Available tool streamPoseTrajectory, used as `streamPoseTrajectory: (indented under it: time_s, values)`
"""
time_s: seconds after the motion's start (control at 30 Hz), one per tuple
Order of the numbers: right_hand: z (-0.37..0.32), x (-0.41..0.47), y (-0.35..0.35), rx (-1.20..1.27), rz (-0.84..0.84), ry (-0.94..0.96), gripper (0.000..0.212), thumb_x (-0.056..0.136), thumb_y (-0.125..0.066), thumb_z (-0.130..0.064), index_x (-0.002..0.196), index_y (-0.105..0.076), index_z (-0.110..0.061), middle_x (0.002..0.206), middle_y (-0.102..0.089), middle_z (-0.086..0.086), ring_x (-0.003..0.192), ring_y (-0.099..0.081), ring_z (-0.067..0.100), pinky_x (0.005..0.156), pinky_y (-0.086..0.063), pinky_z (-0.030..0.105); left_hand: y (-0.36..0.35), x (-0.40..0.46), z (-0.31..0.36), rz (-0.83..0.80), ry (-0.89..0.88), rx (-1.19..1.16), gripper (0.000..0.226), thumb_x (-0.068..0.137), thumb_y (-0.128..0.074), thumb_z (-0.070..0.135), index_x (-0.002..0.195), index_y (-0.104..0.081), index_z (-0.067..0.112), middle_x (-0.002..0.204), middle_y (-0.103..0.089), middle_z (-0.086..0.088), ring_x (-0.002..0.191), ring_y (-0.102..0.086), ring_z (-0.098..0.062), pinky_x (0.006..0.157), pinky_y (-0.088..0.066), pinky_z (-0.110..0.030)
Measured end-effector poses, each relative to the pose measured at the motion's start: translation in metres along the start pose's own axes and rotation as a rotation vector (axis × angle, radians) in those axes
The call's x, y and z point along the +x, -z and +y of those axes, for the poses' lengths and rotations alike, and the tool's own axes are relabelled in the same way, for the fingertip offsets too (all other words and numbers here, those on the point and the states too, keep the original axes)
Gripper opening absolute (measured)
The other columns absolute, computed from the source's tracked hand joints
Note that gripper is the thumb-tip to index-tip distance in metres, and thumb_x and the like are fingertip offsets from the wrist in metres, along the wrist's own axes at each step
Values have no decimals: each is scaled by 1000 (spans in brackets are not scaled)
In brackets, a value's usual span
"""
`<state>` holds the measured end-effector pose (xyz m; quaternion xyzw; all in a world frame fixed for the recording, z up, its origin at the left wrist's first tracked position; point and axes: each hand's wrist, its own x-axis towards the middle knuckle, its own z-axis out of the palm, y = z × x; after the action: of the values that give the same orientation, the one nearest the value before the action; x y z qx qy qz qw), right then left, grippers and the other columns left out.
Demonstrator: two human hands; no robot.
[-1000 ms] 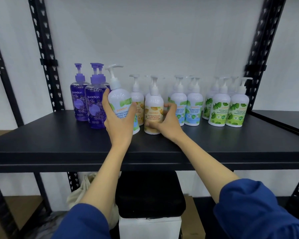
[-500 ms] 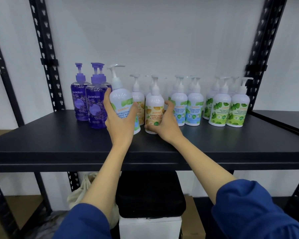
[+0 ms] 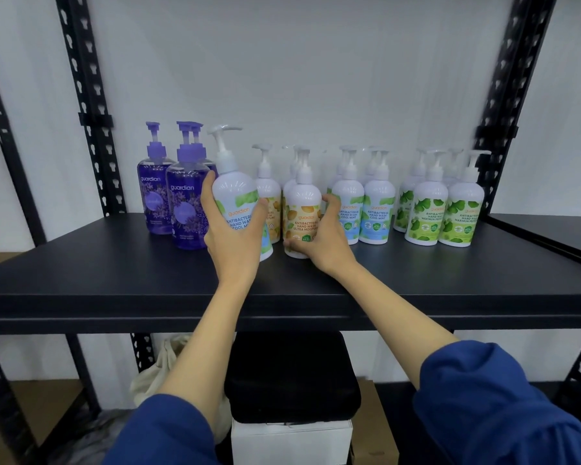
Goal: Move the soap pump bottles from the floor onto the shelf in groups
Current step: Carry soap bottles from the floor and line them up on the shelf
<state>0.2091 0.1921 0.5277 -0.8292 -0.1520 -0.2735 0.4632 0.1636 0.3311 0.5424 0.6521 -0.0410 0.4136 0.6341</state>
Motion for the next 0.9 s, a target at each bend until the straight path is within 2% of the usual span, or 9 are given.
streamPoseTrajectory:
  time_s: [0.33,0.47,0.53,0.6,0.67,0.73,0.8,0.9]
  values:
    - [-1,1,-1,-25,5,-9,96,66,-85,-20,135,-19,-13,129,-45,10,117,-49,26,95,-46,41,-1,1,-2,-13,-22,8,73,85,-69,26,142,-26,35,120,-47,15,101,-52,-4,70,-40,-6]
    - [-5,-4,5,-3,-36,-77,93,69,-83,-21,137,-20,-12,131,-46,10,118,-49,25,95,-45,36,-1,0,3,-25,-35,10,74,84,-69,24,144,-26,32,119,-45,16,104,-52,-7,83,-49,-26]
    - [-2,-9,21,-61,-90,-137,78,74,-79,-24,134,-31,-10,127,-49,9,115,-50,23,90,-41,30,-4,-3,6,-40,-45,9,74,84,-69,25,144,-25,32,118,-46,17,104,-52,-4,84,-47,-24]
    - [9,-16,49,-248,-106,-153,49,80,-73,-29,117,-49,-10,109,-54,6,101,-53,22,80,-40,29,-11,-9,10,-56,-51,6,74,84,-70,26,143,-26,34,111,-47,25,97,-54,2,82,-44,-18]
    - [26,-21,86,-439,-72,-158,25,84,-66,-28,100,-58,-12,99,-58,6,92,-55,24,75,-43,33,-26,-18,14,-88,-55,-29,74,83,-70,27,142,-27,37,109,-48,31,98,-56,3,86,-47,-19]
    - [41,-24,121,-586,-87,-183,21,86,-61,-27,98,-61,-10,104,-62,11,93,-56,27,78,-47,37,-48,-28,20,-139,-65,-66,73,82,-70,29,140,-27,38,121,-51,20,108,-56,-5,91,-50,-26]
    - [52,-27,145,-696,-190,-224,29,89,-59,-34,104,-62,-9,110,-62,12,98,-56,28,82,-47,38,-74,-38,25,-206,-77,-120,73,83,-71,23,141,-27,33,128,-46,18,112,-51,-4,91,-48,-18]
    - [61,-32,156,-667,-317,-301,40,92,-52,-45,114,-59,-12,118,-60,11,104,-55,27,86,-45,36,-112,-51,29,-289,-104,-144,72,84,-70,15,142,-28,23,124,-38,27,106,-44,13,86,-39,-2]
